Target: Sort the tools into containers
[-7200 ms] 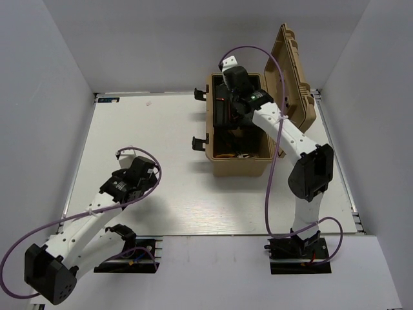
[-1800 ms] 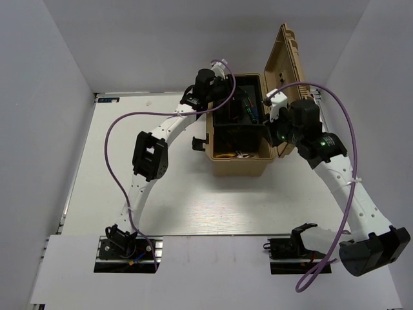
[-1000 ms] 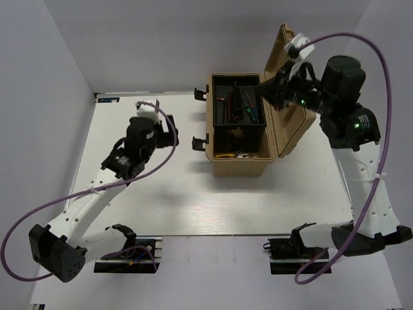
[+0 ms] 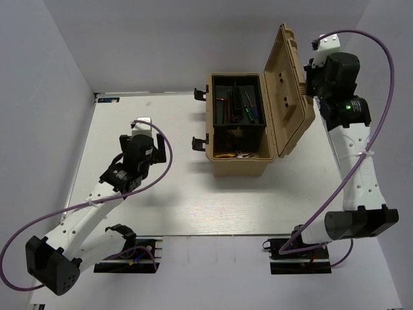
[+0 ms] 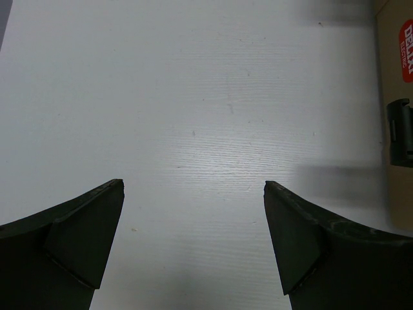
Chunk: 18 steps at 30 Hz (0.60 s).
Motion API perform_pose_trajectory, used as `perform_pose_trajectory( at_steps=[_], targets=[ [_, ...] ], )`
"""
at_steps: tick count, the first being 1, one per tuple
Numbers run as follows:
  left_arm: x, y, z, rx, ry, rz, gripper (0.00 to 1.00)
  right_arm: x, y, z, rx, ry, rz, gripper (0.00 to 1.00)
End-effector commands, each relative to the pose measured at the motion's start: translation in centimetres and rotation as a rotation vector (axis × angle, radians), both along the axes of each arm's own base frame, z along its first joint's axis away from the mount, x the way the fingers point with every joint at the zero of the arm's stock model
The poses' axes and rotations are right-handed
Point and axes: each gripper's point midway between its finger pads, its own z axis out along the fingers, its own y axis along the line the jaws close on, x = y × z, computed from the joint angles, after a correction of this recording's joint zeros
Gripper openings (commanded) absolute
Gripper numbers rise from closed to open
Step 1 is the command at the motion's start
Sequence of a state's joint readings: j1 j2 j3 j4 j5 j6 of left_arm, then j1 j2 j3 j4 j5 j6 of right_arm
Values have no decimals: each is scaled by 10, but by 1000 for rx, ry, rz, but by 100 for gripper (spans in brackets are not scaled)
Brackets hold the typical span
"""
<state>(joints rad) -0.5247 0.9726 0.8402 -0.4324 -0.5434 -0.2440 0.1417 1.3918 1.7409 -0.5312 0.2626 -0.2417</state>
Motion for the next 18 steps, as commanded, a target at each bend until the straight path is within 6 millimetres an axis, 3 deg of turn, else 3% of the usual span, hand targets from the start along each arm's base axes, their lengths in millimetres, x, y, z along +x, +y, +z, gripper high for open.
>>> perform_pose_trajectory(
  at_steps=[1, 2, 3, 5, 6, 13, 18],
  targets=[
    [-1, 5, 6, 0, -31, 16, 99, -22, 56, -16, 203, 145, 282, 0],
    [-1, 3, 6, -4, -29, 8, 99, -22, 62, -17, 234, 157, 306, 0],
    [-1, 3, 6, -4, -29, 8, 99, -29, 80, -14, 275, 170, 408, 0],
    [-1, 3, 6, -4, -29, 8, 99, -32, 88, -15, 321, 187, 443, 0],
    [-2, 4, 8, -9, -37, 8, 99, -39, 104, -10, 371, 197, 522, 0],
    [-2, 2, 8, -13, -34, -1, 99, -64, 142, -1, 535, 267, 752, 0],
    [-2, 2, 8, -13, -34, -1, 99, -70, 154, -5, 610, 305, 814, 0]
  ],
)
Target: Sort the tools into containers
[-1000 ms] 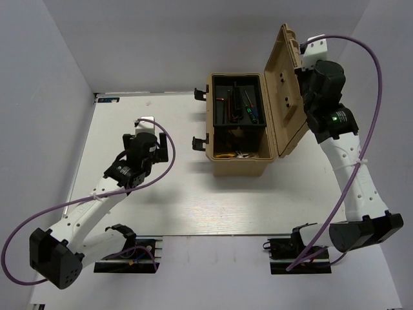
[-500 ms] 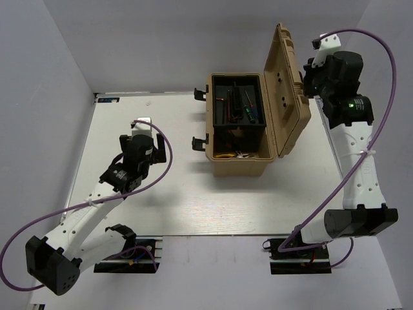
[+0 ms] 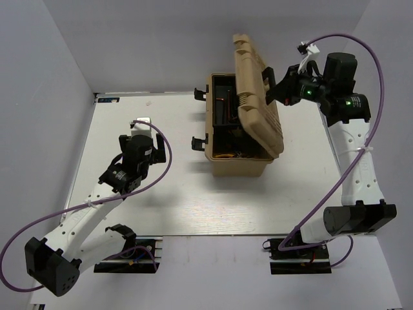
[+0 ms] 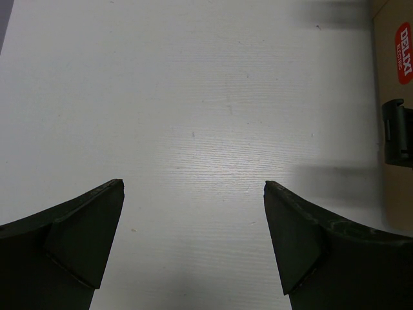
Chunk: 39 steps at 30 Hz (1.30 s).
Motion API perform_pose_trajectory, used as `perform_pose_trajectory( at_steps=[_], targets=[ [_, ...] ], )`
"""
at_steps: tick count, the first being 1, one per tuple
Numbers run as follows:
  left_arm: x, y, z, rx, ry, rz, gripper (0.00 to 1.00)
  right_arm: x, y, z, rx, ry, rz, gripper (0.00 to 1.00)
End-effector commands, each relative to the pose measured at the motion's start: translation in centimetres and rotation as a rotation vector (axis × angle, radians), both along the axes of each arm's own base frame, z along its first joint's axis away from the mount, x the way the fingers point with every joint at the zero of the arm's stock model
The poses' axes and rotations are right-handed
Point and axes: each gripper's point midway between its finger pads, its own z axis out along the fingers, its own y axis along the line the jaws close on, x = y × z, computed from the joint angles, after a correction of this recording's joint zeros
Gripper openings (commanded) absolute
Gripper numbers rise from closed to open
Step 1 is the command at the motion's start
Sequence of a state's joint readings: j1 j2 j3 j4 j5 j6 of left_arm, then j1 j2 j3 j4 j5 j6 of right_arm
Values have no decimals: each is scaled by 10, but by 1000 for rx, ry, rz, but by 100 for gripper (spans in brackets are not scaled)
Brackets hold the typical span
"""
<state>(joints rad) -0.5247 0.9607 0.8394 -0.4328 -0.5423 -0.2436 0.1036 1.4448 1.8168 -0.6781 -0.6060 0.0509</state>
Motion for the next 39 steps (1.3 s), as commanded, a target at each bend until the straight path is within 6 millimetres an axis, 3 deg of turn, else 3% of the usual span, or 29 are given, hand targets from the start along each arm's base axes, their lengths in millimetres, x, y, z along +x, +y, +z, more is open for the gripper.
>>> perform_pose_trajectory(
  at_steps=[1, 7, 11, 14, 16, 17, 19, 20, 21, 23, 25, 26, 27, 31, 33, 39],
  targets=[
    [-1, 2, 5, -7, -26, 1, 99, -22, 20, 9, 103, 49, 122, 0],
    [0, 1, 2, -3, -18, 1, 99, -30, 15, 18, 82, -12, 94, 0],
    [0, 1, 2, -3, -18, 1, 99, -17, -9, 1, -2, -44, -61, 0],
    [0, -2, 2, -1, -12, -21, 99, -10, -29, -29, -82, -23, -162, 5],
    [0, -8, 2, -12, -11, -59, 99, -10, -35, -60, -114, 29, -192, 14],
    [0, -10, 2, -7, -8, -75, 99, -13, -37, -65, -130, 26, -198, 20],
    [0, -17, 2, -18, -9, -113, 99, -19, -42, -100, -154, 87, -215, 34],
    [-2, -18, 1, -22, -7, -123, 99, -22, -44, -105, -182, 66, -208, 38],
    [-3, -21, 0, -19, -2, -149, 99, -30, -49, -134, -211, 122, -222, 49],
    [-3, -26, 1, -26, -5, -177, 99, -35, -53, -146, -231, 127, -228, 59],
    [-2, -32, 2, -33, -9, -210, 99, -50, -62, -173, -267, 152, -255, 79],
    [-3, -33, 2, -37, -7, -219, 99, -53, -66, -171, -274, 123, -275, 82],
    [-3, -35, 2, -34, -5, -234, 99, -63, -68, -187, -287, 146, -272, 90],
    [-5, -38, -3, -37, 7, -250, 99, -78, -85, -195, -302, 144, -379, 90],
    [-5, -42, -1, -49, 3, -268, 99, -83, -88, -206, -306, 160, -398, 90],
    [-6, -43, -1, -53, 5, -278, 99, -95, -93, -213, -295, 142, -430, 90]
  ],
)
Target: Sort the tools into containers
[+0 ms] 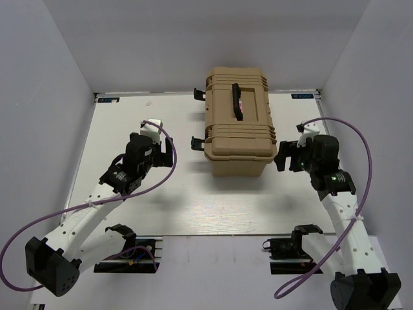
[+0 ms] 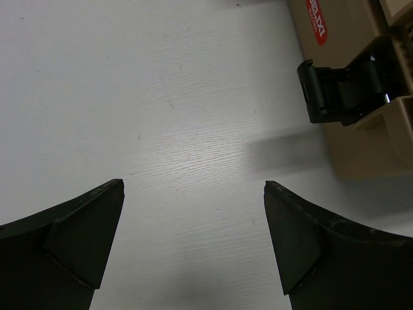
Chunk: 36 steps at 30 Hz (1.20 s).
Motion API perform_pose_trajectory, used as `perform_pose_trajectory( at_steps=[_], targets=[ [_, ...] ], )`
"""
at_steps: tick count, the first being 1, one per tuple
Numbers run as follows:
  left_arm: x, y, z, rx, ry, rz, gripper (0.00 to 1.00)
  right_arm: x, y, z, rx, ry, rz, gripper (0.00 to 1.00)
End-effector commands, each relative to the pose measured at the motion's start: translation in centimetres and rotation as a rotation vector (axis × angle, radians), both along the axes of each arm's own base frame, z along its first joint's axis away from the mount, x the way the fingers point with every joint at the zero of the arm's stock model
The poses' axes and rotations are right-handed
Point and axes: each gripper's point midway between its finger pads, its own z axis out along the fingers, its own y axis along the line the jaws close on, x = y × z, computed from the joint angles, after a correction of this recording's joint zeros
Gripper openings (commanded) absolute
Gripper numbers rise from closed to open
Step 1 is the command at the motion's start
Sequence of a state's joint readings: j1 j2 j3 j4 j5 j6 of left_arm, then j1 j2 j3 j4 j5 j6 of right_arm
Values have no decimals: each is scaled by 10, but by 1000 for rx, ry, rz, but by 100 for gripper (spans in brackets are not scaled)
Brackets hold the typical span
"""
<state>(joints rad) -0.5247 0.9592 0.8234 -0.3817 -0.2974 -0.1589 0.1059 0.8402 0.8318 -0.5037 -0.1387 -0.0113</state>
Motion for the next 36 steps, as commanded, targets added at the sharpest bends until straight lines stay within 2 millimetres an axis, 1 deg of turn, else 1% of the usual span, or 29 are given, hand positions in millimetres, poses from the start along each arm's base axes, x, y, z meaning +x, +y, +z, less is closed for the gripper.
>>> perform_pose_trajectory(
  at_steps=[1, 5, 6, 7, 9, 13, 19, 20, 33, 36],
  targets=[
    [-2, -3, 3, -14, -16, -25, 99, -3, -8, -8, -20, -10, -39, 90],
    [-2, -3, 3, -14, -16, -25, 99, -8, -12, -32, -42, 24, -42, 90],
    [-2, -3, 3, -14, -16, -25, 99, -8, -12, -35, -50, 22, -35, 90],
    [-2, -3, 3, -14, -16, -25, 99, -11, -12, -44, -51, 37, -34, 90],
    [-2, -2, 3, -6, -18, -29, 99, -13, -11, -48, -51, 36, -20, 90],
    [-2, -2, 3, -6, -18, -29, 99, -15, -10, -44, -47, 18, -13, 90],
    [-3, -4, 3, -10, -16, -37, 99, -19, -15, -51, -56, 10, -18, 90],
    [-2, -4, 0, -5, -8, -37, 99, -20, -14, -50, -54, 4, -18, 90],
    [-2, -4, 0, -5, -8, -37, 99, -22, -23, -52, -60, 7, -46, 90],
    [-2, -4, 0, -5, -8, -37, 99, -22, -22, -51, -58, 2, -40, 90]
  ],
)
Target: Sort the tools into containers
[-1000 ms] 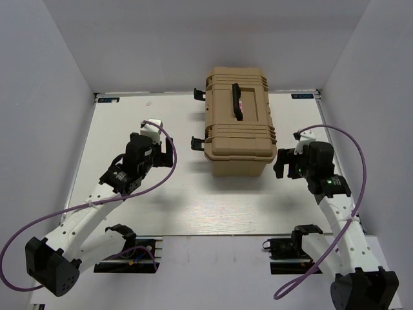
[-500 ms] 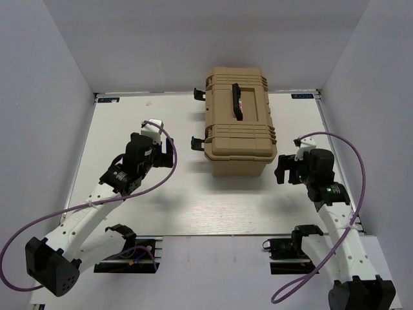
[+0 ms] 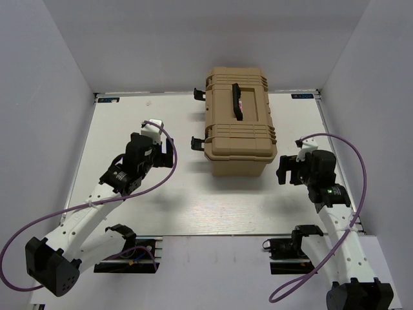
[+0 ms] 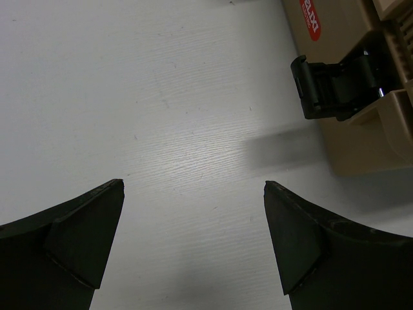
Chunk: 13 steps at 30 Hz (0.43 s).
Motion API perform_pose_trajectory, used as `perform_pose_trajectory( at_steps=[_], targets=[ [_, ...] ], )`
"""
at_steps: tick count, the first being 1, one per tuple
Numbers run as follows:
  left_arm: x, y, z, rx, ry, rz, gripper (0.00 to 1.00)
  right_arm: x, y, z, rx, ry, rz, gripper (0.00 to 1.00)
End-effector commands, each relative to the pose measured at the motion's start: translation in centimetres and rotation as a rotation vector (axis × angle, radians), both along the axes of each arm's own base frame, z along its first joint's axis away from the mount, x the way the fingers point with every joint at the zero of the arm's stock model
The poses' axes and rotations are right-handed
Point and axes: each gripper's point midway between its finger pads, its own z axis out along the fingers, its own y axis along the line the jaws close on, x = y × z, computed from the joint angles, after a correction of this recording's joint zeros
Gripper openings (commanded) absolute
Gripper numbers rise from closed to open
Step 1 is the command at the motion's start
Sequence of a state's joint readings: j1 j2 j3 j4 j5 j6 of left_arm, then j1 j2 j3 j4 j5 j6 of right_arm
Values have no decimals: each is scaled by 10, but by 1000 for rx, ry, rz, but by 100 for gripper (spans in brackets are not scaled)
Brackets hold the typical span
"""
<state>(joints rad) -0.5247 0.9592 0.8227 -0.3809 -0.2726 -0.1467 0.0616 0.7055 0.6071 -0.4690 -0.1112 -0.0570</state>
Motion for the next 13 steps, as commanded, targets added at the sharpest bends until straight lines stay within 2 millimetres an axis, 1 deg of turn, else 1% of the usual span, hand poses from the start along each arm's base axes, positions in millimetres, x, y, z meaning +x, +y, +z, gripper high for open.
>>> perform_pose_trajectory(
  at_steps=[1, 9, 12, 13],
  targets=[
    [-1, -1, 1, -6, -11, -10, 99, 4, -2, 8, -3, -46, -1, 90],
    [-1, -1, 1, -6, -11, -10, 99, 3, -4, 7, 1, -39, -5, 90],
    [-1, -1, 1, -6, -11, -10, 99, 2, -5, 1, -15, -34, 5, 90],
    [-1, -1, 1, -6, -11, -10, 99, 3, -5, 1, -18, -39, 3, 90]
  ],
)
